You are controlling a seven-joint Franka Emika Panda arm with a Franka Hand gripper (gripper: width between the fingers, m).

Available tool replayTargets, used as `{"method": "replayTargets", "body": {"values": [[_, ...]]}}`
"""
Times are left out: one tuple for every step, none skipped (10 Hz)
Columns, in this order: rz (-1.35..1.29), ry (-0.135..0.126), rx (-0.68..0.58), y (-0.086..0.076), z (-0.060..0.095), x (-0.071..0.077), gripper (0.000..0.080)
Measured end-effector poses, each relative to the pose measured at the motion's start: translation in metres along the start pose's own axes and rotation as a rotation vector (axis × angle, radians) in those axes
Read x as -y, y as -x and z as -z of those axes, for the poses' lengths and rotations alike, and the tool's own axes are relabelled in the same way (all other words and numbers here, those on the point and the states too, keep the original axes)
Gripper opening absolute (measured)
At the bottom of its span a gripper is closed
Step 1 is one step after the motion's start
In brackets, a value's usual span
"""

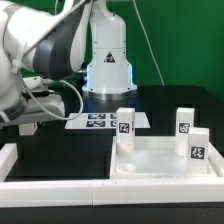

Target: Assemble square table

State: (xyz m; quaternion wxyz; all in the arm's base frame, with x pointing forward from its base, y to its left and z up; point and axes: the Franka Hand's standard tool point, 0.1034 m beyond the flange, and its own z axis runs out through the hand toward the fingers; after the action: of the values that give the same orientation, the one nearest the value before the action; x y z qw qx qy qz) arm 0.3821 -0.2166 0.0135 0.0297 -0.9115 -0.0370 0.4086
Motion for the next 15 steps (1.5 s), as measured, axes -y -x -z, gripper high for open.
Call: {"method": "replayTargets", "body": {"values": [[-0.014,0.026,0.041,0.006,-0.01,0.001,0.0649],[-0.016,0.017,0.058,0.009,-0.02,0.005,0.0649],[-0.017,0.013,0.061,0.011,-0.025,0.005,0.0649],[-0.017,0.014,0.059,0.01,-0.024,0.005,0.0649],[-0.017,0.014,0.059,0.01,-0.024,0.005,0.0649],[-0.017,0.014,0.06,0.01,-0.024,0.005,0.0539],[-0.017,0.014,0.06,0.01,-0.024,0.005,0.0392],[-0.016,0.014,0.06,0.01,-0.024,0.005,0.0392],[-0.016,0.014,0.06,0.01,-0.024,0.005,0.0288],[-0.017,0.014,0.06,0.01,-0.024,0.005,0.0288],[-0.017,0.014,0.06,0.01,-0.024,0.005,0.0288],[-0.017,0.014,0.06,0.01,-0.024,0.005,0.0288],[-0.017,0.014,0.06,0.01,-0.024,0.005,0.0288],[-0.016,0.014,0.06,0.01,-0.024,0.005,0.0288],[-0.01,0.02,0.057,0.009,-0.019,0.006,0.0288]]}}
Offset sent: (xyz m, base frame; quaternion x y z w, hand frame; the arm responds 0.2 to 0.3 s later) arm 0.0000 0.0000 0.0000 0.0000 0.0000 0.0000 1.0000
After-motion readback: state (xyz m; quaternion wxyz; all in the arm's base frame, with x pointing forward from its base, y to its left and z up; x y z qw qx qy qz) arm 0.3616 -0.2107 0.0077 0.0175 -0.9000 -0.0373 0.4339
